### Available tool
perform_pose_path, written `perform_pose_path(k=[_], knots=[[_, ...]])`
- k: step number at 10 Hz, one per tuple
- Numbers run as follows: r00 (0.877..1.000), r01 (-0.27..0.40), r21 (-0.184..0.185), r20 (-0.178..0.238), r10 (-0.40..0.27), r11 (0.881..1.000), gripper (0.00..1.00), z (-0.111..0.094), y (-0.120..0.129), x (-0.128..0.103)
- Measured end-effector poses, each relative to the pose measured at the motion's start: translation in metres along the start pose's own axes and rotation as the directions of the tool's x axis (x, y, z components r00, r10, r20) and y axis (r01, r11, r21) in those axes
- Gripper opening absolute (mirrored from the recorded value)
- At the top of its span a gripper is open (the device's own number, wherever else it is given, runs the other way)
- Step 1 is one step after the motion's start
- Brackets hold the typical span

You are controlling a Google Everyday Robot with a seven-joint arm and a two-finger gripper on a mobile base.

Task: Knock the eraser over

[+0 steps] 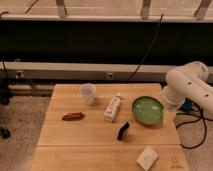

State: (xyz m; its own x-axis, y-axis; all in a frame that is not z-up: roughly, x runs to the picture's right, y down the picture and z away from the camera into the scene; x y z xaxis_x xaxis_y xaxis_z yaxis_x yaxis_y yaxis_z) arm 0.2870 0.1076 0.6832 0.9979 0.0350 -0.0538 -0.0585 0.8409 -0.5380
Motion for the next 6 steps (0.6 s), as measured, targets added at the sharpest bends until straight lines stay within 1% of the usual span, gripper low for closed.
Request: perform_pose_path(k=[6], knots=[[1.000, 0.003, -0.004, 0.000, -0.003, 1.000, 0.80, 0.0024, 0.0016, -0.0004]])
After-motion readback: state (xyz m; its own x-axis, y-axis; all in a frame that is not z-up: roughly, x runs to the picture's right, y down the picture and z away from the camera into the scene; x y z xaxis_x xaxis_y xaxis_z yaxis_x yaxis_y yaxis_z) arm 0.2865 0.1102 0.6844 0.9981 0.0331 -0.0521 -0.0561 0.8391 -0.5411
